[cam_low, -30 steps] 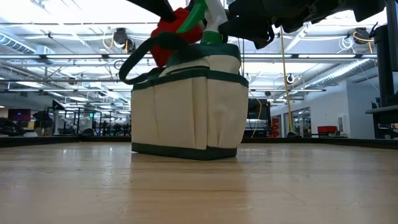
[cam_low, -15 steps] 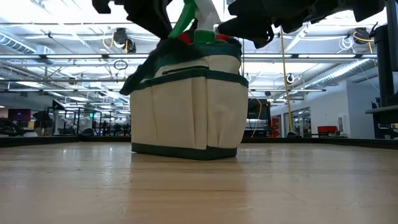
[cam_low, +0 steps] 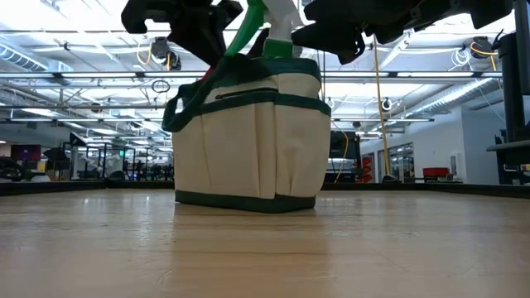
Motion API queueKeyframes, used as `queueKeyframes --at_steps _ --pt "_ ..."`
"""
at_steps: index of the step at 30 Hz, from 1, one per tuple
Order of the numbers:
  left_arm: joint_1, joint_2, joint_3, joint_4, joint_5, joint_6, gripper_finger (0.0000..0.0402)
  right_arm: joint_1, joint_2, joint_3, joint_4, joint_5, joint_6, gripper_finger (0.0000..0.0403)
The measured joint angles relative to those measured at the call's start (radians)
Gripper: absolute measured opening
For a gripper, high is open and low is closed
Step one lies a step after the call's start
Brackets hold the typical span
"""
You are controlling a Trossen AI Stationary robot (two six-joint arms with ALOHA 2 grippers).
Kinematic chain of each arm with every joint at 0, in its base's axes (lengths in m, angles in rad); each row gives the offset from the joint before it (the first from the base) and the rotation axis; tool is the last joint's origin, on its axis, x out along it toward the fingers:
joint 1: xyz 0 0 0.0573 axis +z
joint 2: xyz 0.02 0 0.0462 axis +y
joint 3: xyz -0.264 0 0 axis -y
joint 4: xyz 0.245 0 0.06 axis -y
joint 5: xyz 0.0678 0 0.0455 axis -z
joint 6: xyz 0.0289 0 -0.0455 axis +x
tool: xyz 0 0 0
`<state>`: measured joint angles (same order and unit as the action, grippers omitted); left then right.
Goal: Pick & Place Garden tools in Gardening bag
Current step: Put the gloves into the gardening bag
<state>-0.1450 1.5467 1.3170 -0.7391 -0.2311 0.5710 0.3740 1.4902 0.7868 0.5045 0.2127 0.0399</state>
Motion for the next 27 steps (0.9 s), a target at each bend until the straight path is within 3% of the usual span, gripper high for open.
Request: queueKeyframes --at_steps 11,17,20,24,27 --pt "0.027 0.000 0.000 0.000 0.021 -0.028 0.0101 -0.001 -0.002 0.000 -0.001 0.003 -0.025 0.0226" --pt "0.012 0.000 0.000 0.000 0.001 0.006 0.0150 0.001 -0.082 0.000 -0.077 0.110 0.030 0.0226" --pt "0.000 0.000 0.000 0.009 -0.031 0.064 0.0157 -0.001 -0.141 0.000 -0.115 0.174 0.051 0.0226" --pt "-0.002 0.000 0.000 0.035 -0.066 0.032 0.0158 -0.017 -0.196 0.000 -0.179 0.277 0.067 0.0226" --pt "-0.002 0.000 0.000 0.045 -0.067 -0.011 0.0159 -0.048 -0.214 0.001 -0.208 0.279 0.124 0.0226"
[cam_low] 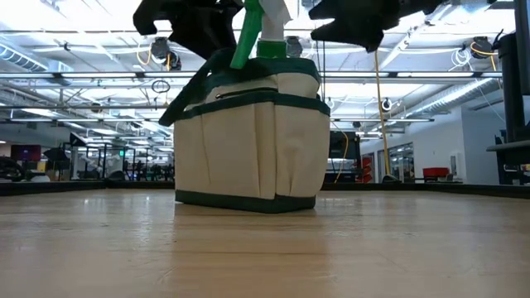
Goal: Pick & Place Garden tools in Gardening bag
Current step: Put the gloves into the gardening bag
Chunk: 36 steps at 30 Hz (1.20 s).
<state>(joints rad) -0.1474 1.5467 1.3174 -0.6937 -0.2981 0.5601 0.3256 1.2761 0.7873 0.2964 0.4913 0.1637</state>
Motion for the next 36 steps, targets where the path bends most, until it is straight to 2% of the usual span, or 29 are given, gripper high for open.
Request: queueKeyframes --at_steps 4,9,15,22,26,34,36 --pt "-0.002 0.000 0.000 0.027 0.014 -0.055 0.0159 -0.058 0.021 0.000 -0.024 -0.078 0.069 0.0226" --pt "0.005 0.000 0.000 0.071 0.018 -0.154 0.0159 -0.121 0.067 -0.001 -0.023 -0.079 0.108 0.0218" --pt "0.003 0.000 0.000 0.071 0.019 -0.181 0.0159 -0.195 0.095 -0.001 -0.020 -0.102 0.164 0.0188" --pt "0.004 0.000 0.000 0.071 0.008 -0.186 0.0159 -0.271 0.151 -0.001 0.032 -0.303 0.214 0.0142" --pt "0.015 0.000 0.000 0.084 0.007 -0.251 0.0159 -0.280 0.189 -0.001 0.109 -0.383 0.162 0.0111" --pt "0.045 0.000 0.000 0.098 0.009 -0.293 0.0159 -0.280 0.196 -0.001 0.163 -0.391 0.081 0.0019" --pt "0.052 0.000 0.000 0.106 0.021 -0.293 0.0159 -0.280 0.196 -0.001 0.164 -0.392 0.078 0.0006"
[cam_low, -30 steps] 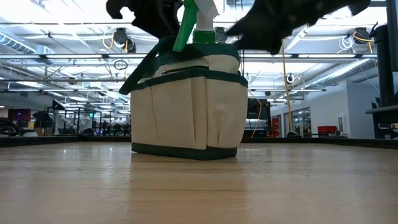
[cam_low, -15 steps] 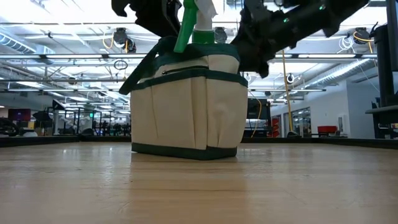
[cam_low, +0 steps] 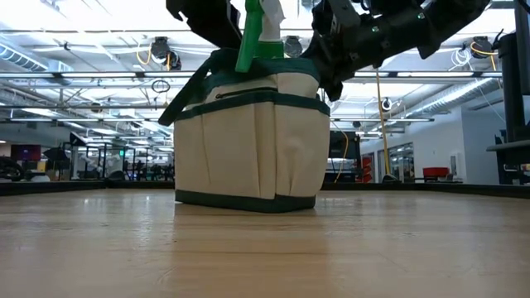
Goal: Pick & Place Garden tools in Gardening bag
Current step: Put the gloves into the gardening bag
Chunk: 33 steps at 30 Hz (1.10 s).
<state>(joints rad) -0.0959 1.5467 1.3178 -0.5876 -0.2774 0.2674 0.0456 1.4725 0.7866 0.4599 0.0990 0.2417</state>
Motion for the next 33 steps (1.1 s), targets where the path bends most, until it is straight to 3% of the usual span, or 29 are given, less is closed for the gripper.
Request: queueKeyframes --at_steps 7,11,14,22,33 --pt "0.031 0.052 0.001 0.037 0.178 -0.016 0.0159 0.008 0.000 0.000 -0.003 -0.006 -0.003 0.0005" --pt "0.032 0.099 0.001 0.079 0.176 0.000 0.0158 0.009 0.000 0.000 0.019 -0.100 -0.018 0.0004" --pt "0.032 0.109 0.001 0.081 0.175 0.030 0.0149 0.008 0.000 0.000 0.012 -0.102 -0.019 0.0003" --pt "0.032 0.120 0.001 0.071 0.184 0.042 0.0015 0.008 0.000 0.000 0.031 -0.102 -0.030 0.0022" --pt "0.004 0.115 0.001 -0.097 0.172 0.006 0.0011 0.008 0.000 0.000 0.008 -0.102 -0.030 0.0100"
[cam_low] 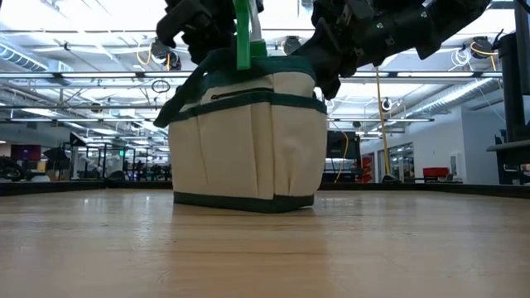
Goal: Pick & Place Garden tools in Gardening bag
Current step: Put the gloves into the gardening bag
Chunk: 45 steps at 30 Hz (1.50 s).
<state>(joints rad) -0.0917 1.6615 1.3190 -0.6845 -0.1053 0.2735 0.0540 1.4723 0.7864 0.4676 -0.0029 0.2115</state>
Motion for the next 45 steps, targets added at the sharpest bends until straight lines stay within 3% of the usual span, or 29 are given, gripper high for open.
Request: queueKeyframes --at_steps 19,24,34,38,45 --pt "0.037 0.123 0.002 -0.062 0.116 0.002 0.0010 0.000 -0.001 0.000 -0.001 -0.001 0.008 0.0130" --pt "0.035 0.127 0.002 -0.041 0.117 -0.014 0.0048 0.000 -0.001 0.000 -0.001 -0.002 0.008 0.0149" --pt "0.013 0.063 -0.004 -0.055 0.094 -0.016 0.0125 0.000 -0.001 0.000 -0.002 -0.001 0.008 0.0174" --pt "0.001 0.012 -0.004 -0.056 0.093 -0.020 0.0126 0.000 -0.001 0.000 -0.006 -0.001 0.011 0.0170" --pt "-0.022 -0.064 -0.004 -0.054 -0.013 -0.026 0.0114 0.000 -0.001 0.000 -0.006 -0.002 0.011 0.0172"
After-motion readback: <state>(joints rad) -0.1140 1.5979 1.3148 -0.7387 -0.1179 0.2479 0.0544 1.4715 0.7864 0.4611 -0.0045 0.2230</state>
